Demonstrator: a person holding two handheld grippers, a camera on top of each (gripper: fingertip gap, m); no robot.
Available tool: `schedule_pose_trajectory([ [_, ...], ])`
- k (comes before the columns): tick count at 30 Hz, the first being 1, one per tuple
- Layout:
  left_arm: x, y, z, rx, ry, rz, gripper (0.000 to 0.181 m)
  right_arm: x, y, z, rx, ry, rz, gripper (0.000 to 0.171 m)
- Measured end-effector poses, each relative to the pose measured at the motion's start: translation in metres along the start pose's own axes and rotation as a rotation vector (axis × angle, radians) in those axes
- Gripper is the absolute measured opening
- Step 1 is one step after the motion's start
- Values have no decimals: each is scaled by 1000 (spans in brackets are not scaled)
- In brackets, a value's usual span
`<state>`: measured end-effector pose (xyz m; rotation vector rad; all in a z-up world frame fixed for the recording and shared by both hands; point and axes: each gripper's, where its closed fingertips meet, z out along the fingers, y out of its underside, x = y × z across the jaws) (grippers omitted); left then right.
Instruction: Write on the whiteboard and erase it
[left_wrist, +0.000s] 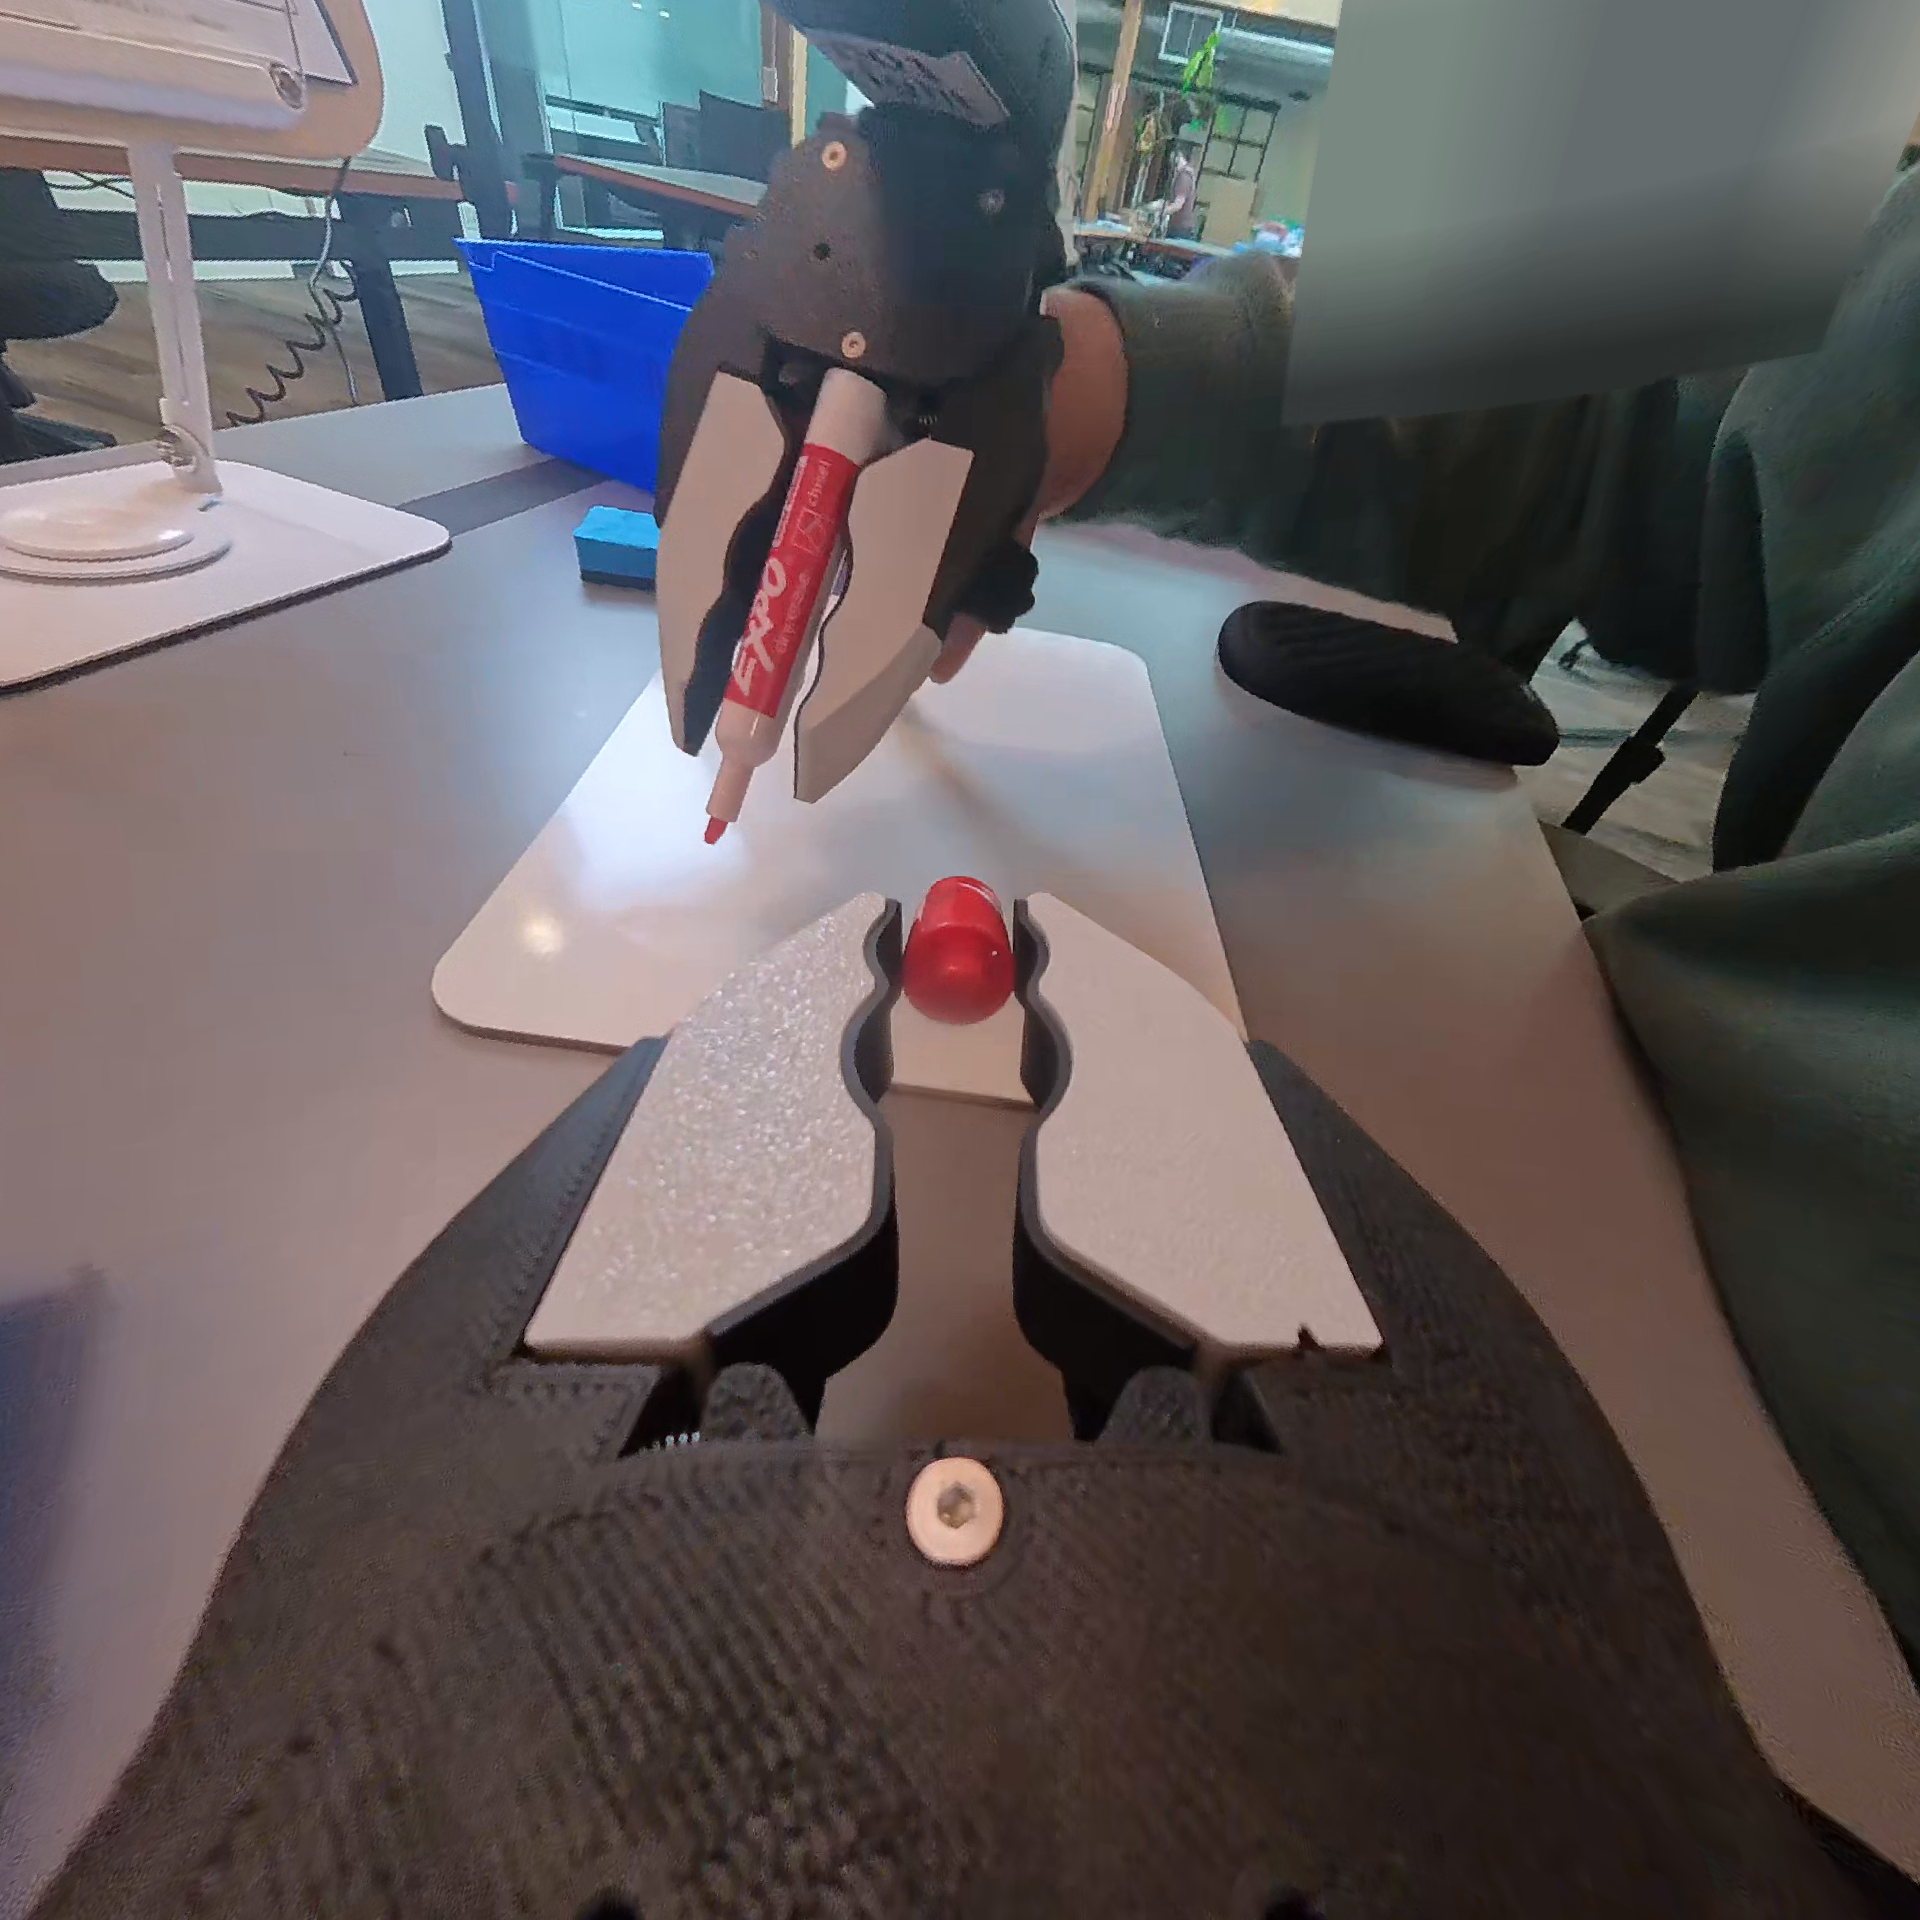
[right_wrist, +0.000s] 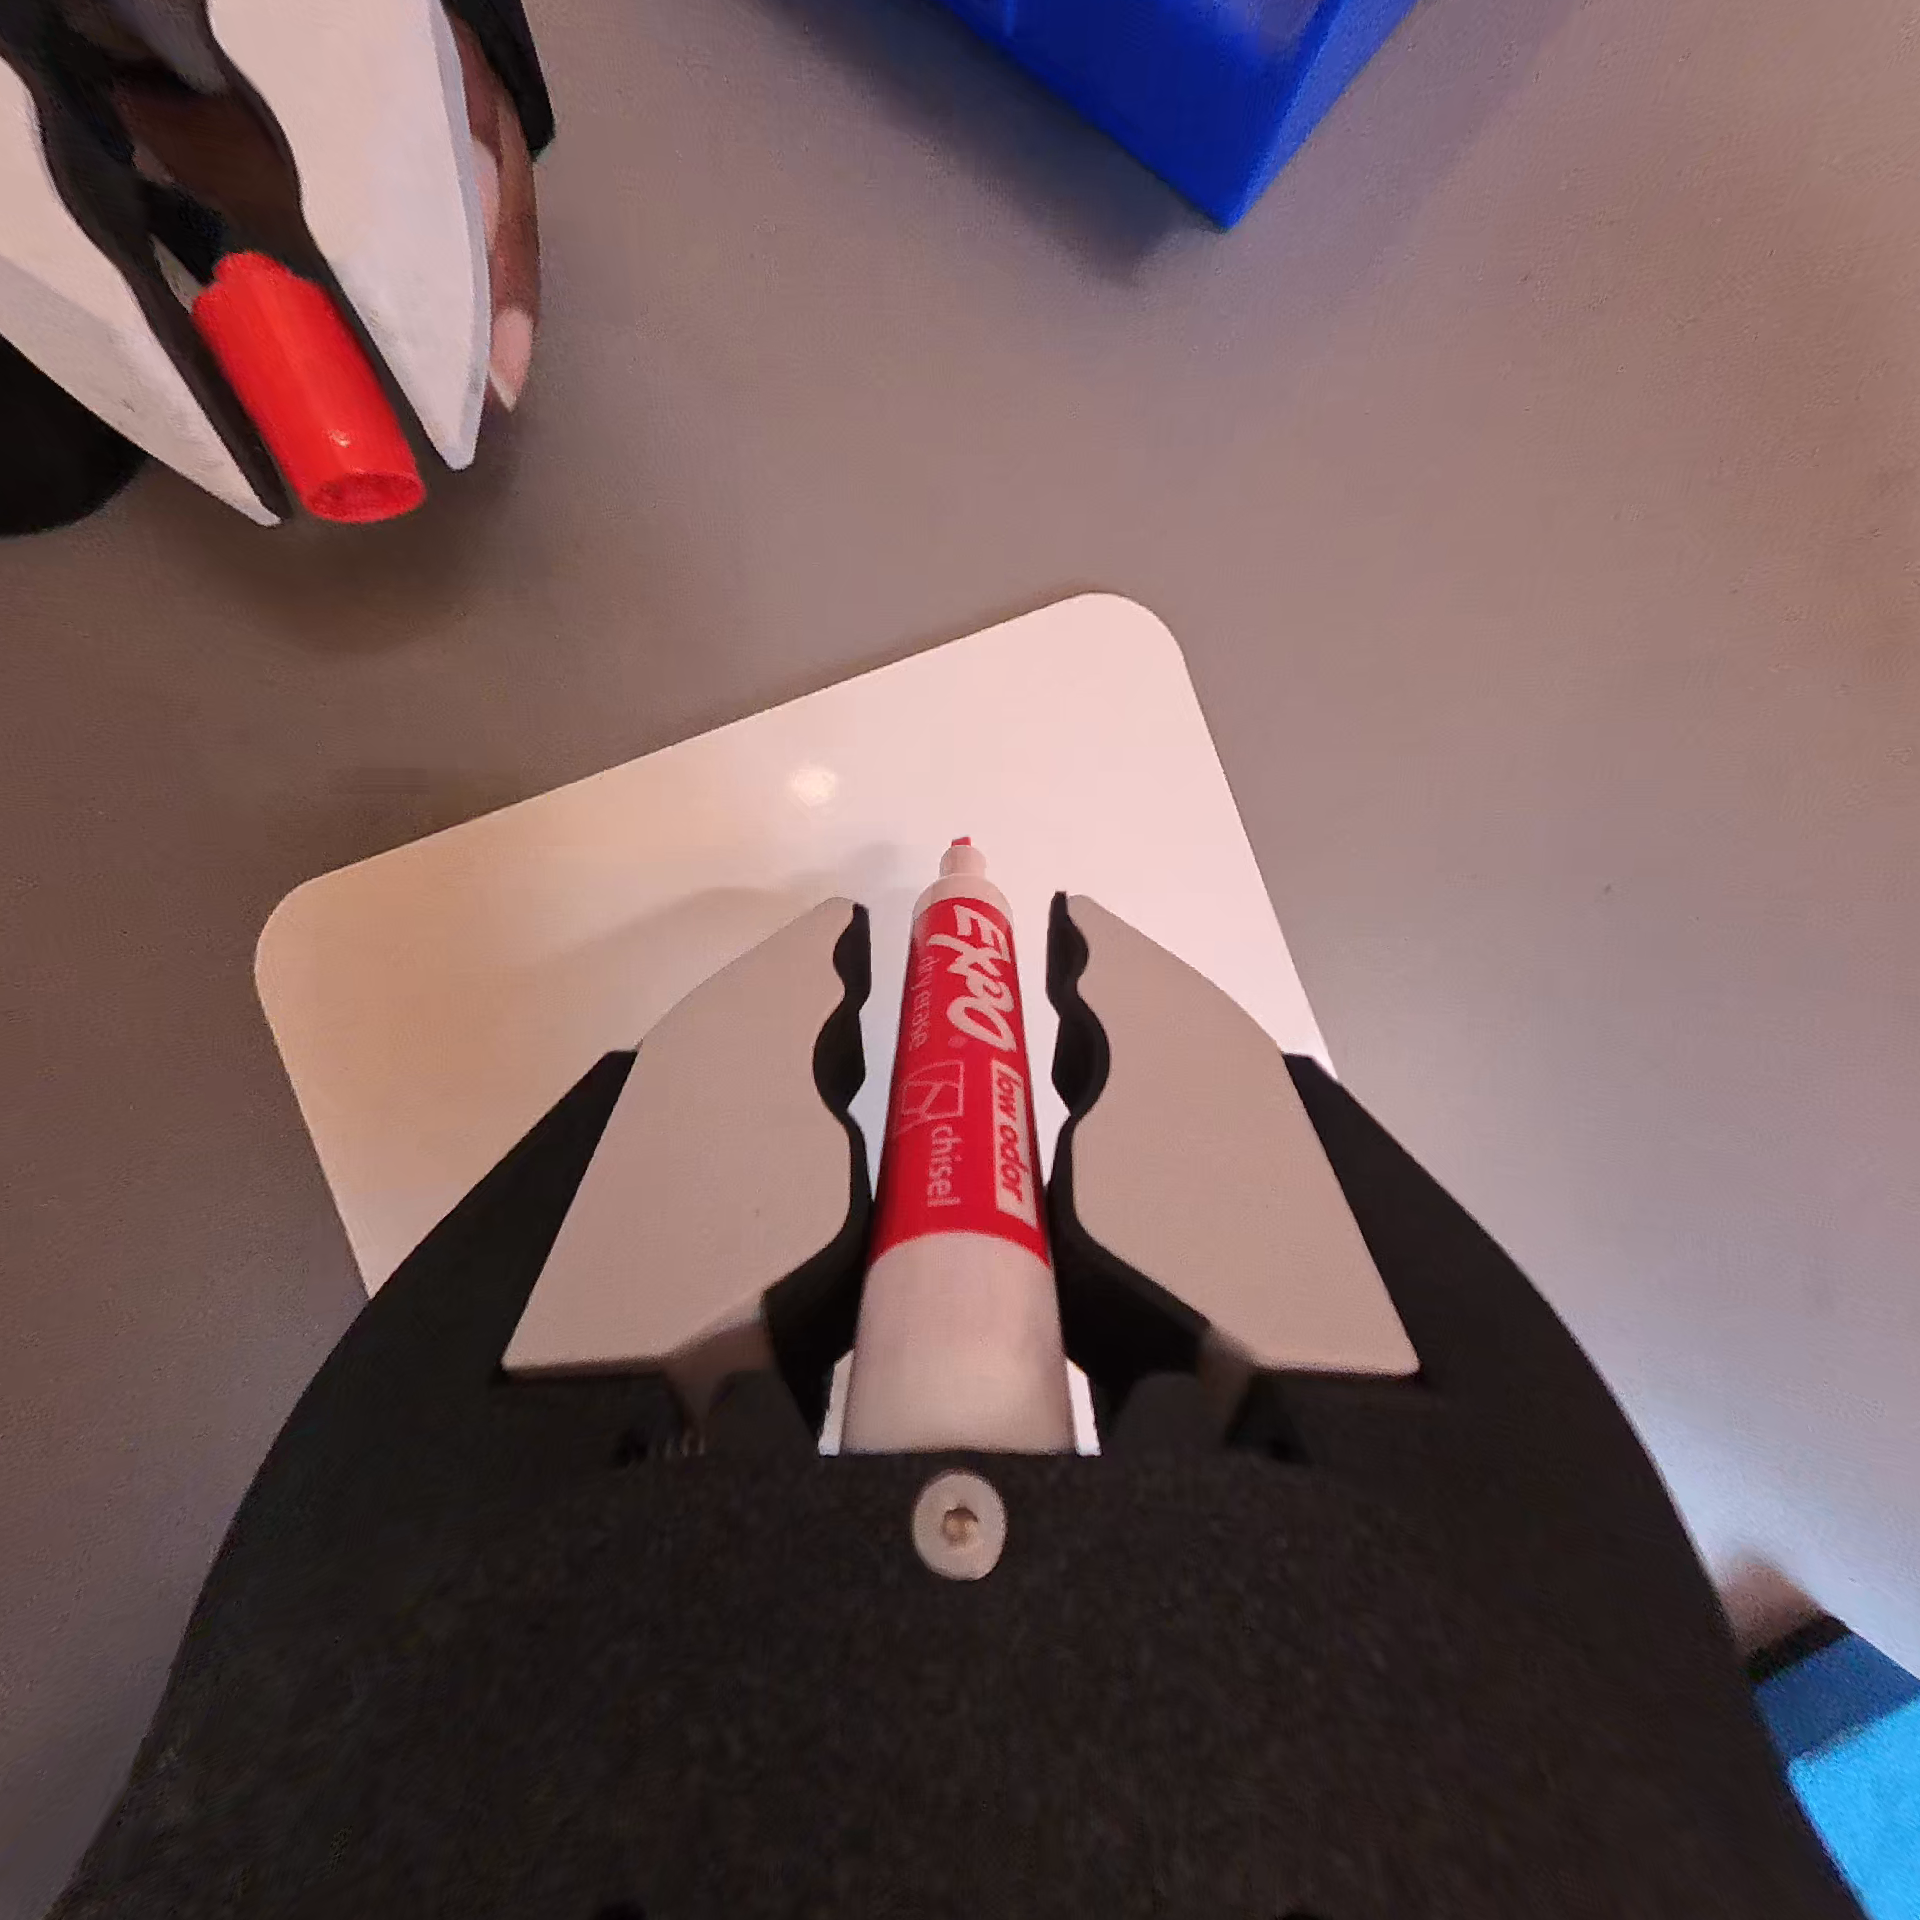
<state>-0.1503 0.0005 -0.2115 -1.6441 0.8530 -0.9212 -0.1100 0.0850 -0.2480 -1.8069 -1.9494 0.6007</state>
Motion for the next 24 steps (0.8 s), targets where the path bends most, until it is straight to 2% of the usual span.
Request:
schedule_pose_trajectory([
  [16, 1, 19, -13, -62, 28, 38, 20, 19, 23, 10, -310, 4, -51, 33],
  [24, -2, 23, -20, -78, 22, 57, 20, 22, 19, 15, -354, 8, -79, 33],
])
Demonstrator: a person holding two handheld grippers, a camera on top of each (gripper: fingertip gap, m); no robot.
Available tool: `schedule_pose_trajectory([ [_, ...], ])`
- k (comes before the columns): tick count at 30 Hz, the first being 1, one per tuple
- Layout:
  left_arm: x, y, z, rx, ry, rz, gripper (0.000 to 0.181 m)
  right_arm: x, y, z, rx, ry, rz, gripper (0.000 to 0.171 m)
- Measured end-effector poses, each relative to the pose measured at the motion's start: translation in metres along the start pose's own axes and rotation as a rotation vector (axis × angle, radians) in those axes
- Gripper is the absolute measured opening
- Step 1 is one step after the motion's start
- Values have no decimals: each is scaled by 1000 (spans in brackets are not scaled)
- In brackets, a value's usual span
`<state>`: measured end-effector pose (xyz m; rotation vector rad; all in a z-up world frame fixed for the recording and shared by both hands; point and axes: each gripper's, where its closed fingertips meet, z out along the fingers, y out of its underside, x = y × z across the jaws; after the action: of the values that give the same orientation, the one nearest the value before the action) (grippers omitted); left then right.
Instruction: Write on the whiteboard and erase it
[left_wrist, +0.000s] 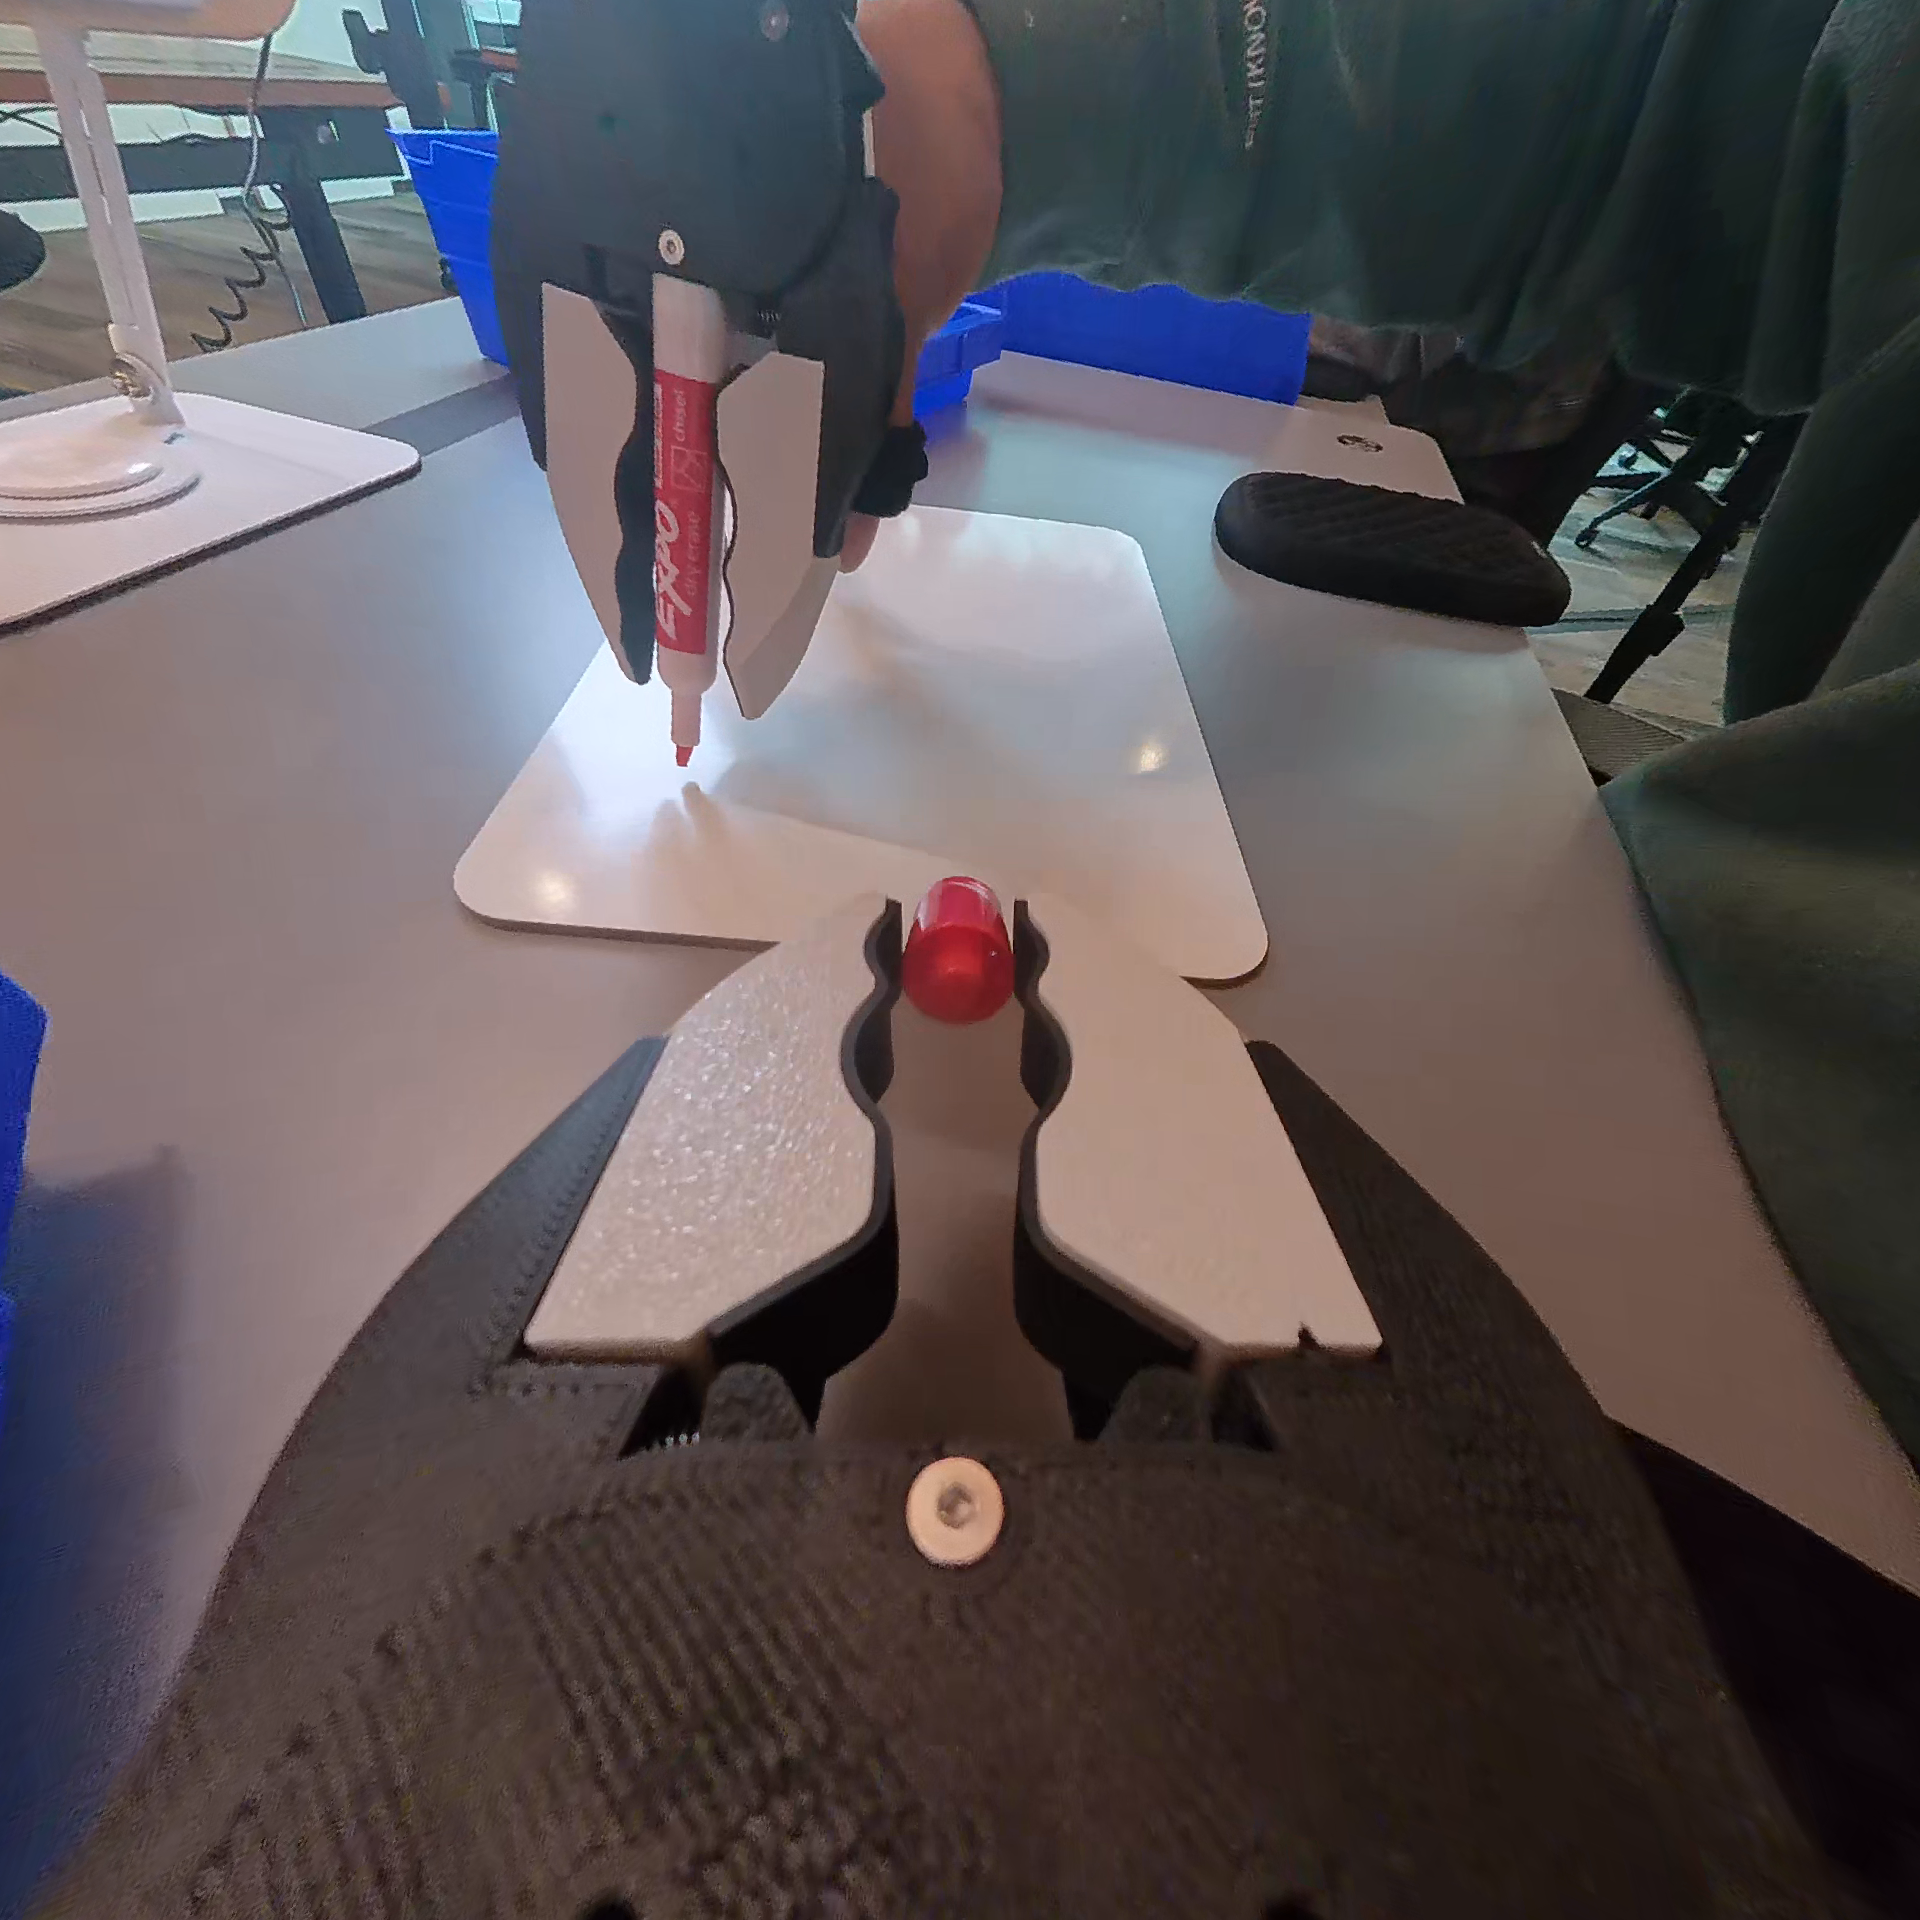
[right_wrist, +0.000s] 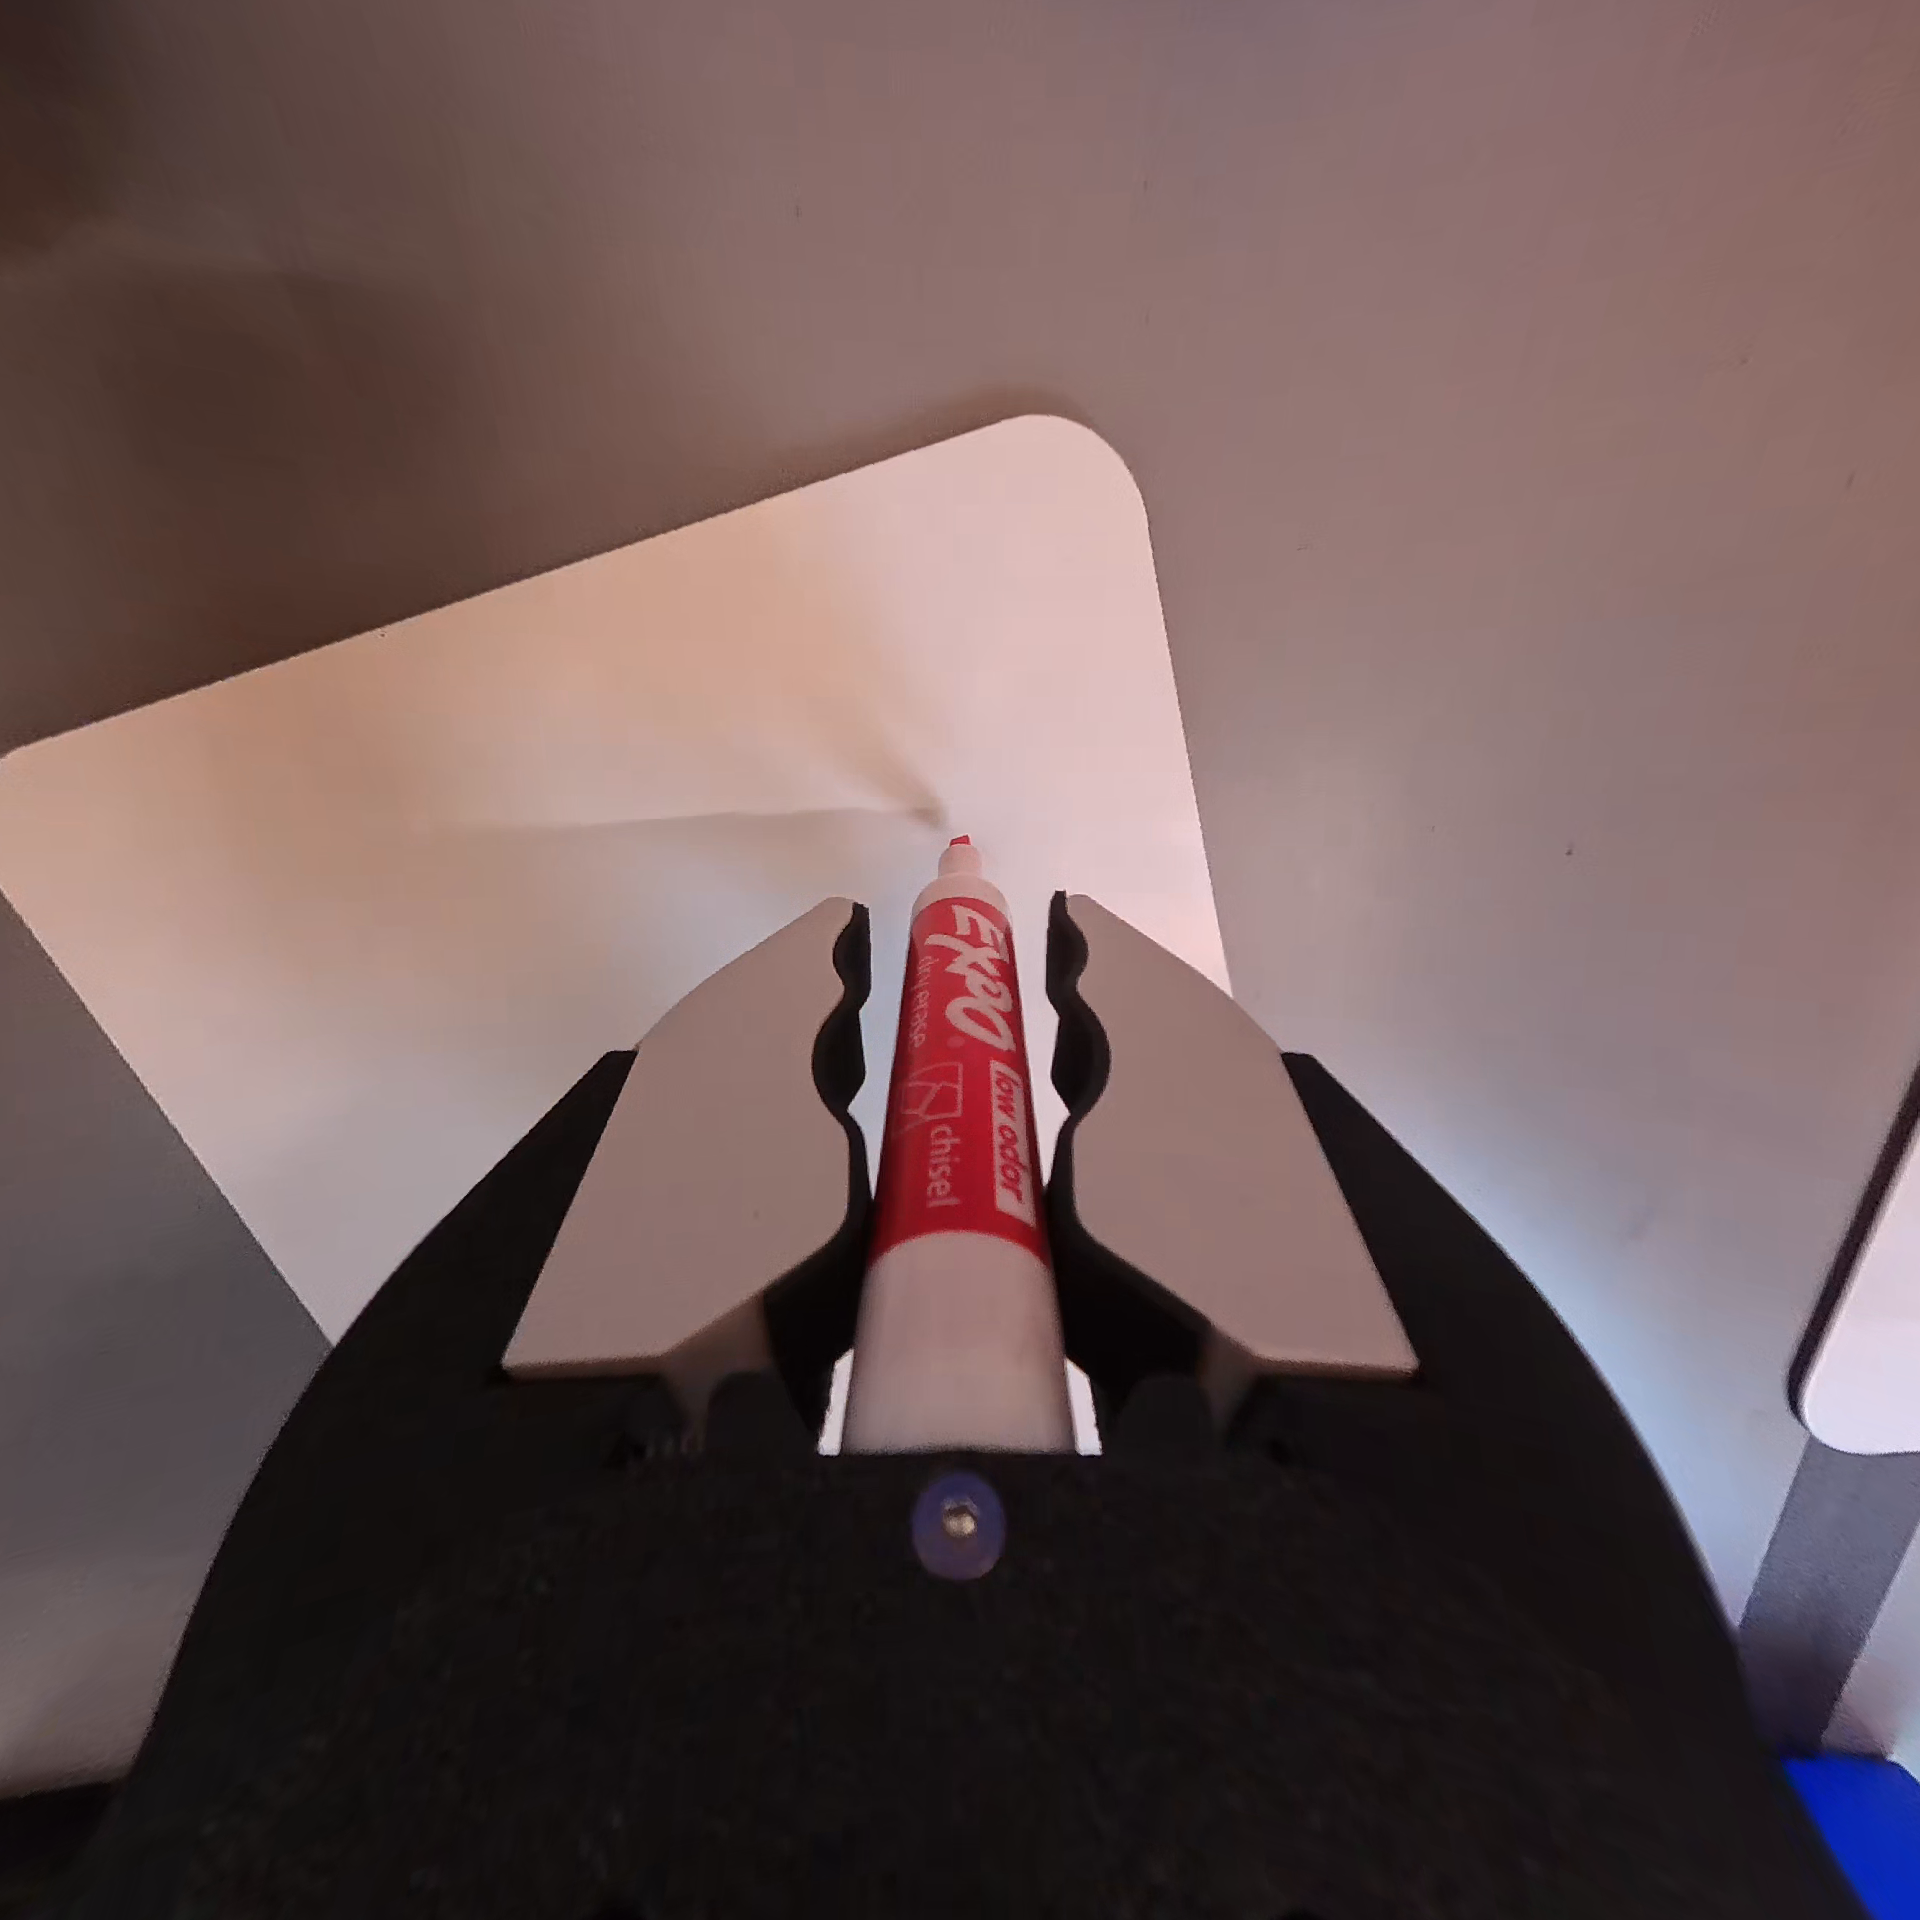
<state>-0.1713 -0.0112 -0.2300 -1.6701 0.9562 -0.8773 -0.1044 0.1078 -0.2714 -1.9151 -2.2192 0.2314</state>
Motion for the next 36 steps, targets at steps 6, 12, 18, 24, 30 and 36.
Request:
schedule_pose_trajectory([
  [6, 2, -2, -3, 2, 7, -5, 20, 1, -4, 0, -10, 11, -21, 33],
  [12, 2, -1, -2, 0, 1, 8, 20, 0, -6, 2, -22, 7, -31, 33],
  [18, 9, 3, -1, -32, 42, 9, 20, 1, -6, 3, -35, 6, -35, 33],
  [24, 12, 5, 0, -51, 44, 47, 20, 3, -6, 4, -51, 11, -45, 33],
  [30, 12, 6, 1, -54, 49, 45, 20, 4, -9, 6, -67, 16, -64, 33],
  [36, 14, 7, 1, -62, 56, 45, 20, -2, -17, 8, -62, 4, -90, 33],
])
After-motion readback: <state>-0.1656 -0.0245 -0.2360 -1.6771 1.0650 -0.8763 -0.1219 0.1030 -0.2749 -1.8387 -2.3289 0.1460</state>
